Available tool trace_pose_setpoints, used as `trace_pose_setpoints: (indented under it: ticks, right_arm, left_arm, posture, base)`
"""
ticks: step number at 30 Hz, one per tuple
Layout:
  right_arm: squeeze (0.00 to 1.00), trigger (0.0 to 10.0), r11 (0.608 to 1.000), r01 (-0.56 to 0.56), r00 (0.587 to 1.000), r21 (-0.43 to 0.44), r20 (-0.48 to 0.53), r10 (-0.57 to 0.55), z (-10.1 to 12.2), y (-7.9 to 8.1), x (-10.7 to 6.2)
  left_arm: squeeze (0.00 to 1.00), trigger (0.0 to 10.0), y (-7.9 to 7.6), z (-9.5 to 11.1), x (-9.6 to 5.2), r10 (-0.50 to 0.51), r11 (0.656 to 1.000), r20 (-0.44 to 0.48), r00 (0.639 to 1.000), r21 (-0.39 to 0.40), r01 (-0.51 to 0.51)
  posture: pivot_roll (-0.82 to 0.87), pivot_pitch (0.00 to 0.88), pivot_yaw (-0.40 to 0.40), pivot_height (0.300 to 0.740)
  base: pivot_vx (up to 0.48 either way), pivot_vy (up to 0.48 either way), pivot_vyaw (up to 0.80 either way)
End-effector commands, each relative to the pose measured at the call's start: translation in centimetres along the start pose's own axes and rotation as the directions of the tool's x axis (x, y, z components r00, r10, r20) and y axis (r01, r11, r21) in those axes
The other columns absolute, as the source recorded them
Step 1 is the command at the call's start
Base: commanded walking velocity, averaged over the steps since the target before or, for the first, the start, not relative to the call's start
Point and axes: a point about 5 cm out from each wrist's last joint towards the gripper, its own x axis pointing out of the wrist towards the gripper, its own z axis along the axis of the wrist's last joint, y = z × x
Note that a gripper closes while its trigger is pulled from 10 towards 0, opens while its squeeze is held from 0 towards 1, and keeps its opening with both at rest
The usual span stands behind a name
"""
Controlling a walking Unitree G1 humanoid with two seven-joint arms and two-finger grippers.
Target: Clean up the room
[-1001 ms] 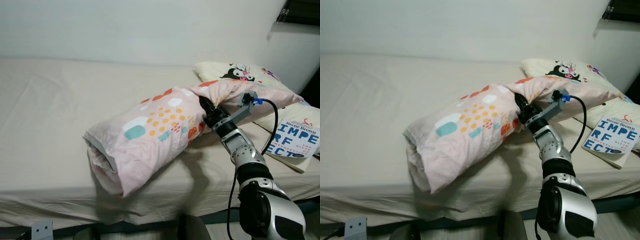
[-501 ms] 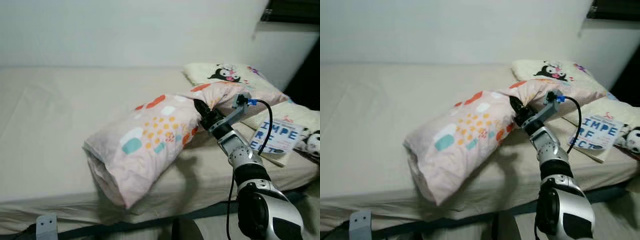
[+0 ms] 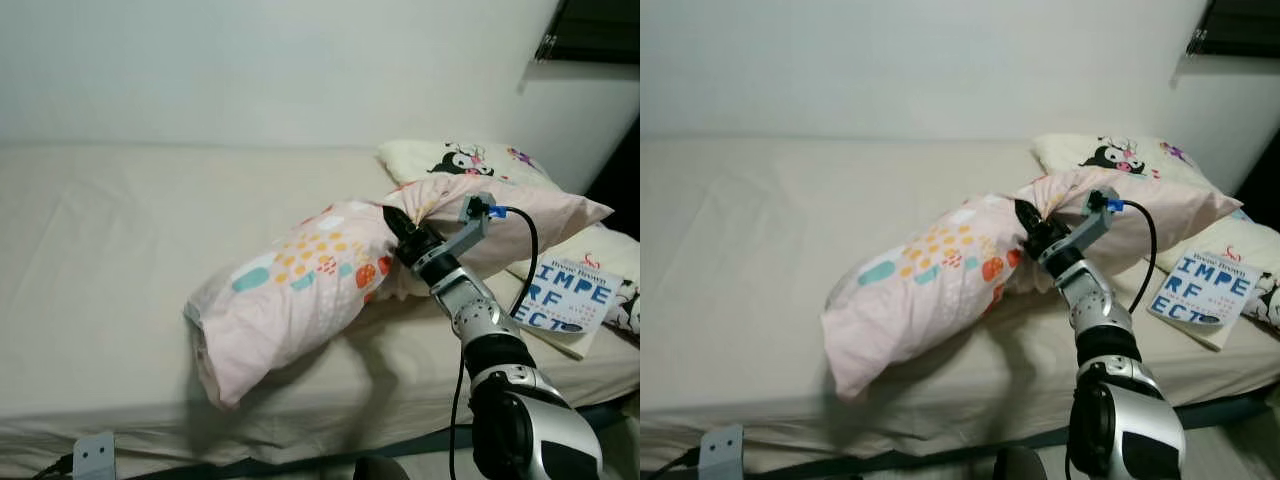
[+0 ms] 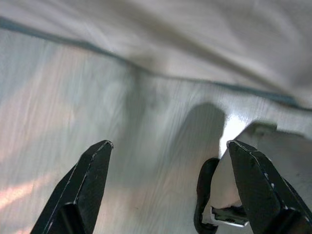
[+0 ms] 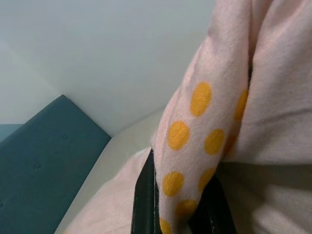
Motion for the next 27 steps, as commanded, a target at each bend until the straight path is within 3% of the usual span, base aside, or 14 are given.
trace_pose_setpoints:
  ticks: [1,11,21,23,24,27]
  right_arm:
    - [0.00,0.0,0.996,-0.079,0.995,-0.040,0.057,0.081,1.5,1.2,0.6]
    - [0.00,0.0,0.994,-0.073,0.997,-0.078,0.031,0.076,1.3,1.0,0.4]
    - [0.00,0.0,0.993,-0.080,0.996,-0.090,0.024,0.083,1.0,1.0,0.2]
    - [0.00,0.0,0.988,-0.087,0.996,-0.125,0.012,0.090,0.5,1.1,0.1]
    - [0.00,10.0,0.980,-0.094,0.995,-0.174,-0.040,0.088,-0.7,1.0,-0.3]
    - [0.00,10.0,0.979,-0.086,0.995,-0.184,-0.074,0.073,-1.6,0.7,-0.6]
  left_arm:
    - [0.00,10.0,-0.5,-0.5,-0.1,-0.012,1.000,-0.019,1.000,0.013,0.012]
    - [0.00,10.0,-0.7,-1.0,-0.2,-0.019,1.000,-0.054,0.998,0.015,0.020]
    - [0.00,10.0,-0.8,-0.9,-0.2,-0.027,0.998,-0.046,0.999,0.049,0.029]
    - [0.00,10.0,-0.7,-1.0,-0.2,-0.028,0.998,-0.049,0.998,0.063,0.031]
    - [0.00,10.0,-0.7,-1.3,-0.3,-0.034,0.995,-0.056,0.998,0.088,0.039]
    - [0.00,10.0,-0.8,-1.5,-0.3,-0.045,0.994,-0.059,0.997,0.102,0.051]
  posture:
    - [0.06,0.000,-0.121,0.665]
    - [0.07,0.000,-0.123,0.705]
    - [0.07,0.000,-0.115,0.740]
    - [0.07,0.000,-0.104,0.740]
    - [0.08,0.000,-0.101,0.740]
    - [0.08,0.000,-0.100,0.740]
  base:
    - [0.000,0.000,0.00]
    - [-0.349,0.000,0.00]
    - [0.000,0.000,0.00]
    - [0.000,0.000,0.00]
    - [0.000,0.000,0.00]
    - [0.000,0.000,0.00]
